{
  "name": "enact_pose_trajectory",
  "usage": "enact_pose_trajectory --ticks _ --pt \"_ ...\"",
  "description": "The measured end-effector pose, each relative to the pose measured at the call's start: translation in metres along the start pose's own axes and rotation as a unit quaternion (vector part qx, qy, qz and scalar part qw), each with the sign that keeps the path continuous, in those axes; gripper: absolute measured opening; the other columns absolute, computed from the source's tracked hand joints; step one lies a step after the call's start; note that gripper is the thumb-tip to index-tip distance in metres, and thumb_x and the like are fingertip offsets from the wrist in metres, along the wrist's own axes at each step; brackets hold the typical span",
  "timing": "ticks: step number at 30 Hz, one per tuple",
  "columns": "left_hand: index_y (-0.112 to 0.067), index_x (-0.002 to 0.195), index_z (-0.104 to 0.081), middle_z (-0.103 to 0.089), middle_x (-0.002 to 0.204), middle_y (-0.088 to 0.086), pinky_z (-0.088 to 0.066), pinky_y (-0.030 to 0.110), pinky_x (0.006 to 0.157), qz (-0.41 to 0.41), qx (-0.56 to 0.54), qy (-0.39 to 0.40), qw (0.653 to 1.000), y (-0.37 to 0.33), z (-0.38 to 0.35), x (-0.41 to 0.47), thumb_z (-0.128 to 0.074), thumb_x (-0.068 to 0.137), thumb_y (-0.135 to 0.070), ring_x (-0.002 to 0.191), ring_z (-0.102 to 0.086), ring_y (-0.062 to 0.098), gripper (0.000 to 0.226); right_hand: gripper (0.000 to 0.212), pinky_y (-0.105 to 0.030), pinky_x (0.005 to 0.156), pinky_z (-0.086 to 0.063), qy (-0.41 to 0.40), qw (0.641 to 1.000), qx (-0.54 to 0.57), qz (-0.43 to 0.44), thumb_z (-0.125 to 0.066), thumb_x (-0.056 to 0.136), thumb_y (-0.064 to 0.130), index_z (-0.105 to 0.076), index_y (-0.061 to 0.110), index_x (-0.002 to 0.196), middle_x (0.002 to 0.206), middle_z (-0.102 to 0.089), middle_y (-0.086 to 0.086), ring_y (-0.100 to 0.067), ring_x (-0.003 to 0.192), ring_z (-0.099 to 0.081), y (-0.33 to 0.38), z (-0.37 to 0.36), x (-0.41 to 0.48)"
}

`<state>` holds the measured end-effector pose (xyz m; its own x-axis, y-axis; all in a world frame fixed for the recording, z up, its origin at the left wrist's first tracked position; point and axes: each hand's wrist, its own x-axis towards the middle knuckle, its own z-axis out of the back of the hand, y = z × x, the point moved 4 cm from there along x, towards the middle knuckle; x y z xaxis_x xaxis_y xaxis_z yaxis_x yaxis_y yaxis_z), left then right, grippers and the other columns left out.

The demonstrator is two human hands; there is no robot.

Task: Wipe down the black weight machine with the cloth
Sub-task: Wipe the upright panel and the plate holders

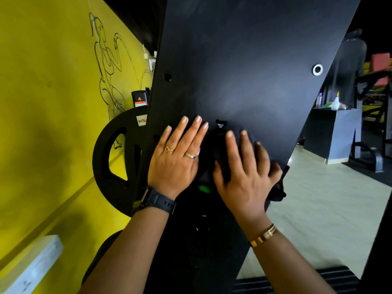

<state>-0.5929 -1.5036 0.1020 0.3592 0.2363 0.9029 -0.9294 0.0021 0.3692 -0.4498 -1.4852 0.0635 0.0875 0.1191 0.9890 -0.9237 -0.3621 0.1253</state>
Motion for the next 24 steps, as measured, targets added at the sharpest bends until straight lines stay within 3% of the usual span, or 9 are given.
enact_pose_trajectory --ticks 2,4,12,19,22,24 --pt "-0.016 0.150 -0.030 -0.030 0.155 0.002 -0.014 0.038 0.119 0.003 -0.001 -0.002 1.000 0.000 0.000 0.000 -0.038 0.100 -0.021 0.144 -0.025 0.023 0.050 0.057 -0.047 0.085 -0.040 -0.002 0.998 0.003 0.062 -0.054 0.091 0.048 -0.040 0.031 0.143 0.141 -0.053 -0.002 -0.028 0.122 -0.048 -0.007 0.000 -0.015" --pt "-0.016 0.150 -0.029 -0.028 0.155 0.002 -0.013 0.038 0.119 0.002 -0.001 -0.002 1.000 0.000 -0.001 0.000 -0.039 0.099 -0.021 0.144 -0.025 0.023 0.051 0.058 -0.047 0.085 -0.040 -0.003 0.997 -0.001 0.071 -0.054 0.090 0.049 -0.039 0.032 0.144 0.139 -0.055 -0.002 -0.028 0.121 -0.047 -0.020 0.001 -0.017" --pt "-0.017 0.150 -0.029 -0.026 0.155 0.001 -0.012 0.038 0.120 0.000 -0.001 0.002 1.000 0.000 -0.002 -0.001 -0.037 0.100 -0.022 0.144 -0.025 0.024 0.051 0.064 -0.045 0.078 -0.039 -0.007 0.994 0.019 -0.104 -0.053 0.087 0.045 -0.034 0.027 0.145 0.138 -0.052 -0.009 -0.032 0.106 -0.038 -0.058 0.001 0.043" --pt "-0.018 0.149 -0.029 -0.024 0.155 0.001 -0.010 0.037 0.120 0.007 0.003 0.009 1.000 -0.001 -0.003 0.000 -0.037 0.100 -0.022 0.144 -0.025 0.024 0.050 0.069 -0.049 0.085 -0.036 -0.015 0.961 0.072 -0.268 -0.051 0.085 0.044 -0.029 0.024 0.148 0.144 -0.045 -0.010 -0.037 0.109 -0.043 -0.050 -0.005 0.003" --pt "-0.017 0.149 -0.032 -0.032 0.154 0.002 -0.012 0.037 0.119 0.009 0.005 0.009 1.000 -0.001 -0.001 0.000 -0.029 0.103 -0.022 0.143 -0.026 0.023 0.046 0.072 -0.051 0.087 -0.035 0.015 0.964 0.056 -0.259 -0.049 0.084 0.046 -0.025 0.025 0.149 0.146 -0.039 -0.006 -0.031 0.112 -0.037 -0.024 -0.007 -0.024" --pt "-0.017 0.148 -0.033 -0.033 0.154 0.002 -0.013 0.037 0.119 0.009 0.003 0.007 1.000 -0.001 0.000 -0.001 -0.025 0.104 -0.023 0.143 -0.027 0.023 0.046 0.074 -0.051 0.086 -0.036 0.042 0.980 0.040 -0.191 -0.049 0.083 0.048 -0.023 0.026 0.148 0.146 -0.036 -0.004 -0.031 0.114 -0.039 0.000 -0.007 -0.042"
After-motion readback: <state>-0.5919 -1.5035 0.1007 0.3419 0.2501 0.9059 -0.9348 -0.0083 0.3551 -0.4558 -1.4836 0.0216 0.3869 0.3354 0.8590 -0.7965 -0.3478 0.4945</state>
